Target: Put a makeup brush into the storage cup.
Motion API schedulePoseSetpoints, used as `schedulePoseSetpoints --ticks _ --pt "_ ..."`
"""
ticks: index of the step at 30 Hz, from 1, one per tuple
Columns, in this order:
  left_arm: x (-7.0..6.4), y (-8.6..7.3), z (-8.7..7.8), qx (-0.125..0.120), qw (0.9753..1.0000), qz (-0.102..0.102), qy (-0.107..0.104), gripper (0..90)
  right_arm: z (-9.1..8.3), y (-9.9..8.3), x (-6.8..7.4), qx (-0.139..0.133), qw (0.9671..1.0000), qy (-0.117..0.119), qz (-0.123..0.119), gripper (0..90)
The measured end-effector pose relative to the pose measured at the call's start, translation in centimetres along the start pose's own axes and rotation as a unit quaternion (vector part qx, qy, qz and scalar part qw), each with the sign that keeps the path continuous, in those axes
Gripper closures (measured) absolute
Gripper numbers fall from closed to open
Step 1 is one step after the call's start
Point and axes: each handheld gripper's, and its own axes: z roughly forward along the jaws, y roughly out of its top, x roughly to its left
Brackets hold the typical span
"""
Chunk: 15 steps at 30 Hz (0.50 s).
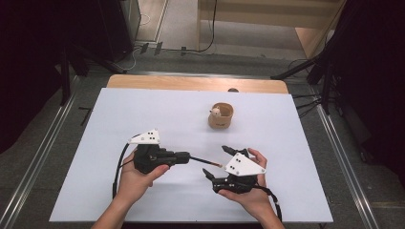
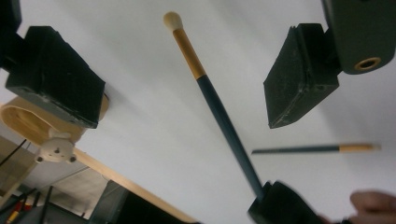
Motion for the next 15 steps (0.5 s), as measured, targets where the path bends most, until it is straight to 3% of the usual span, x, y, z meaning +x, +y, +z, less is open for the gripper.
schedulePoseSetpoints --ticks 4,9,13,15 --pt "0.03 -0.18 -0.21 -0.023 0.9996 0.001 0.018 86.3 -0.15 -0.11 -0.68 -0.021 0.9974 0.006 0.068 3.6" --pt "-0.08 -0.41 -0.24 -0.042 0.9982 0.020 0.038 86.3 -0.23 -0.31 -1.05 -0.038 0.9903 0.007 0.134 0.0" --pt "-0.22 -0.52 -0.18 -0.053 0.9965 0.038 0.052 86.3 -0.36 -0.43 -0.90 -0.055 0.9838 0.001 0.171 0.0" --pt "-0.33 -0.61 -0.11 -0.059 0.9952 0.049 0.061 86.3 -0.49 -0.44 -0.78 -0.067 0.9782 0.003 0.196 0.0"
